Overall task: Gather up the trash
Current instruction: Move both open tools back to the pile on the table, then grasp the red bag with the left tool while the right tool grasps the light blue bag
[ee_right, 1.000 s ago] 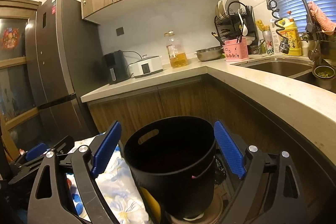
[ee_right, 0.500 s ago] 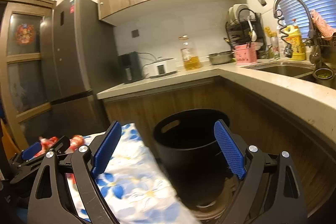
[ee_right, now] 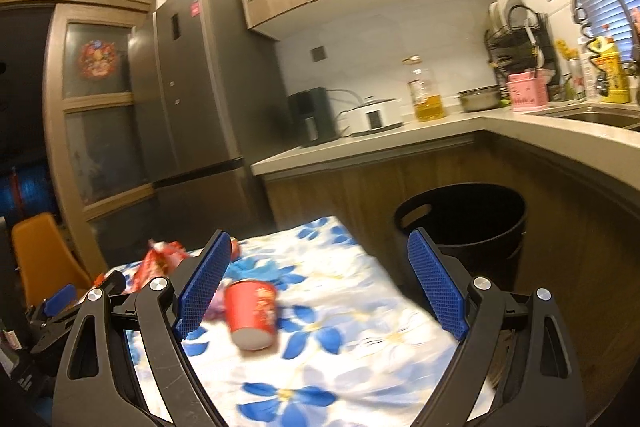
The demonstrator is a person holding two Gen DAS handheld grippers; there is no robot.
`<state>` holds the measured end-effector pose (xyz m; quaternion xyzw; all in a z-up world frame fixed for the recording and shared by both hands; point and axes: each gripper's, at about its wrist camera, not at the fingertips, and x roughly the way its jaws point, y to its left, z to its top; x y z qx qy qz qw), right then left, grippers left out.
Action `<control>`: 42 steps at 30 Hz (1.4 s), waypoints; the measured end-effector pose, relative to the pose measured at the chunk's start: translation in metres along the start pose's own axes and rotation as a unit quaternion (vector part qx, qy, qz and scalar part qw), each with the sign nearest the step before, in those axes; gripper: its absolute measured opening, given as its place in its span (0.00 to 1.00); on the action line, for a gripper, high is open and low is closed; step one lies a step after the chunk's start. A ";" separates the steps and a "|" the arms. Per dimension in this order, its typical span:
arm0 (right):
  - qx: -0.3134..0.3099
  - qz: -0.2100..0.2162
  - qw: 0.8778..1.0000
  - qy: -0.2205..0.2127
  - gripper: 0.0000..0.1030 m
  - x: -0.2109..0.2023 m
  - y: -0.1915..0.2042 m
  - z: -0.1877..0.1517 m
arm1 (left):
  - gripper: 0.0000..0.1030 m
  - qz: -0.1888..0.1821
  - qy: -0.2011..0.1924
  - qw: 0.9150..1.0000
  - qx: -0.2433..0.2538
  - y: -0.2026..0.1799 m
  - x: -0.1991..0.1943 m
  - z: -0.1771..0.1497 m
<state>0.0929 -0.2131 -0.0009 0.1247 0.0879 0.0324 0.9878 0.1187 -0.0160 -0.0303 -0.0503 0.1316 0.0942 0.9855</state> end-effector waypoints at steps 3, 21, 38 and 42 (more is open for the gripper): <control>-0.004 0.019 1.000 0.011 0.84 0.005 0.014 -0.006 | 0.94 0.029 0.002 1.000 -0.008 0.024 0.002 -0.006; -0.026 0.073 0.994 0.072 0.84 0.038 0.068 -0.047 | 0.82 0.078 0.032 0.996 -0.022 0.090 0.052 -0.007; -0.052 0.121 0.983 0.129 0.84 0.090 0.133 -0.082 | 0.01 0.024 0.106 0.990 -0.087 0.137 0.099 -0.011; -0.067 0.151 0.976 0.144 0.84 0.097 0.162 -0.094 | 0.01 0.018 0.081 0.992 -0.100 0.149 0.079 -0.003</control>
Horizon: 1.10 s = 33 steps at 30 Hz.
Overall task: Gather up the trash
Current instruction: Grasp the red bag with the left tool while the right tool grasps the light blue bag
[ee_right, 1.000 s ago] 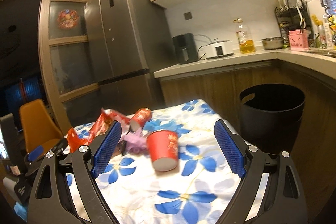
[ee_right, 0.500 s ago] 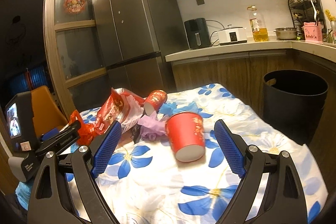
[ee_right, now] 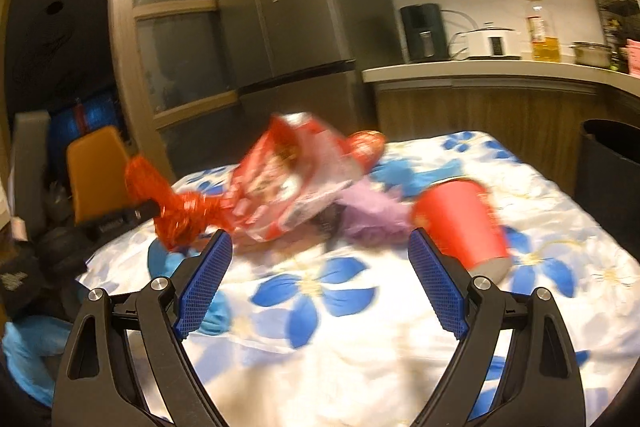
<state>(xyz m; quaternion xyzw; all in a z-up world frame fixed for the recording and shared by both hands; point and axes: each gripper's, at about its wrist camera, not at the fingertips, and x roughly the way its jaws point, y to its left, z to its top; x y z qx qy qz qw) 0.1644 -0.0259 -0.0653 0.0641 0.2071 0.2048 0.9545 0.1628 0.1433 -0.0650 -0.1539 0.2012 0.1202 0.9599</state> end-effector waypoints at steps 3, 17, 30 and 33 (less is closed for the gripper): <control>-0.020 0.025 0.999 0.013 0.80 0.013 0.020 -0.004 | 0.01 0.006 -0.022 1.000 -0.013 0.010 -0.020 0.004; -0.068 0.075 0.989 0.105 0.57 0.061 0.059 -0.028 | 0.01 0.030 -0.043 0.998 -0.035 0.035 -0.048 0.005; -0.079 0.110 0.986 0.099 0.06 0.040 0.067 -0.027 | 0.01 0.041 -0.049 0.998 -0.025 0.029 -0.062 0.005; -0.072 0.109 0.988 0.078 0.05 0.024 0.060 -0.018 | 0.01 0.041 -0.053 0.998 -0.019 0.026 -0.067 0.005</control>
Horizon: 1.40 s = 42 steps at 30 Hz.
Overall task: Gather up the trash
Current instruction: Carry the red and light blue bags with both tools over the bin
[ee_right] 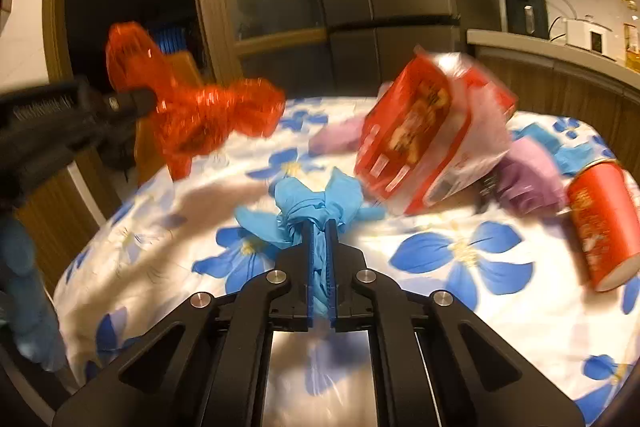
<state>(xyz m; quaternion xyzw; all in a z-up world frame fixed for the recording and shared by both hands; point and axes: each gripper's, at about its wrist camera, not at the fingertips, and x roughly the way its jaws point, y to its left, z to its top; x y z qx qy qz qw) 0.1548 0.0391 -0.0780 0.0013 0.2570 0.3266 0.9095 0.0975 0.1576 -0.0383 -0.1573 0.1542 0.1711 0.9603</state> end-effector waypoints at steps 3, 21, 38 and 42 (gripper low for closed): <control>0.005 0.000 1.000 -0.027 0.05 -0.025 -0.005 0.006 | 0.01 -0.005 -0.004 1.000 0.004 -0.005 -0.007 0.001; 0.045 -0.094 0.983 -0.150 0.04 -0.153 -0.077 0.024 | 0.01 -0.102 -0.016 0.993 0.065 -0.103 -0.037 -0.007; 0.100 -0.254 0.933 -0.233 0.04 -0.253 -0.195 0.018 | 0.01 -0.254 -0.022 0.955 0.151 -0.276 -0.041 -0.036; 0.107 -0.290 0.917 -0.251 0.04 -0.271 -0.222 0.019 | 0.01 -0.292 -0.029 0.942 0.161 -0.320 -0.042 -0.039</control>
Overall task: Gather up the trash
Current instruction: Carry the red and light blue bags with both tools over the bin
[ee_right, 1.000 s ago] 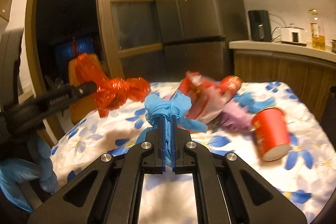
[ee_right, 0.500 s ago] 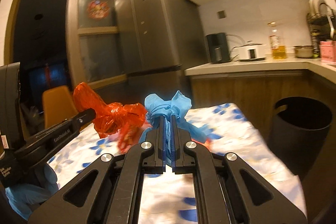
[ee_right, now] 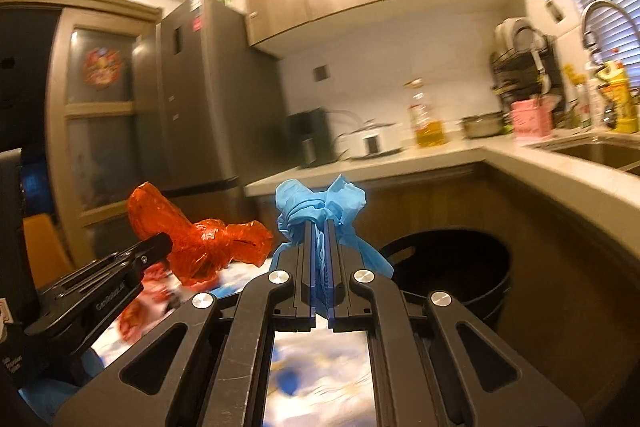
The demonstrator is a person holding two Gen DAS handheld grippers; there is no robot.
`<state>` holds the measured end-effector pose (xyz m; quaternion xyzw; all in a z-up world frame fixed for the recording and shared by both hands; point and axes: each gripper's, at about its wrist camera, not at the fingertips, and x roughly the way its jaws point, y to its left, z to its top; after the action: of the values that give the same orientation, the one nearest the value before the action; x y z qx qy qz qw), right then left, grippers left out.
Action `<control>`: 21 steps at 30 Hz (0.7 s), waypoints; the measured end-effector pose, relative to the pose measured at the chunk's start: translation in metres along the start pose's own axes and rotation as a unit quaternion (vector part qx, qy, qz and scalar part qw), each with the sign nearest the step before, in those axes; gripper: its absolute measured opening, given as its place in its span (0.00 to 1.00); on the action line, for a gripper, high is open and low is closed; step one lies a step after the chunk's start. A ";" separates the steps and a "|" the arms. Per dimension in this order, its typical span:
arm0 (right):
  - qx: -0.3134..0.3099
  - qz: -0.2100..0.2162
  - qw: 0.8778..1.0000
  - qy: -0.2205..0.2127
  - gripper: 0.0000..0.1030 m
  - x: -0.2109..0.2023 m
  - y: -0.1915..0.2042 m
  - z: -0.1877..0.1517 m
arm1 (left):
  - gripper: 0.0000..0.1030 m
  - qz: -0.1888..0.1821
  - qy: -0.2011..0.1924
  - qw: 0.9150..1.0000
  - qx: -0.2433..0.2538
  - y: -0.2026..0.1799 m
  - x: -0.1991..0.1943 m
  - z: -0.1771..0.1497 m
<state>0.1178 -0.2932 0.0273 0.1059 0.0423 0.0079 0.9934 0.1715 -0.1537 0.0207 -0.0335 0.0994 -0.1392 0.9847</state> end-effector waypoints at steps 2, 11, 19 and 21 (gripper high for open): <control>0.003 -0.017 1.000 -0.009 0.04 0.003 -0.013 0.006 | 0.01 -0.015 -0.003 1.000 0.001 -0.011 0.009 0.004; 0.027 -0.060 0.997 -0.031 0.04 0.015 -0.061 0.020 | 0.01 -0.062 -0.003 0.998 0.018 -0.061 0.057 0.011; 0.028 -0.070 0.997 -0.031 0.04 0.032 -0.075 0.026 | 0.01 -0.084 0.011 0.996 0.017 -0.083 0.093 0.012; 0.028 -0.068 0.997 -0.031 0.04 0.036 -0.076 0.027 | 0.01 -0.089 0.013 0.996 0.017 -0.087 0.100 0.011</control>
<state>0.1562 -0.3726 0.0349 0.1306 0.0190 -0.0644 0.9892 0.2449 -0.2652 0.0215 -0.0236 0.1061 -0.2286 0.9674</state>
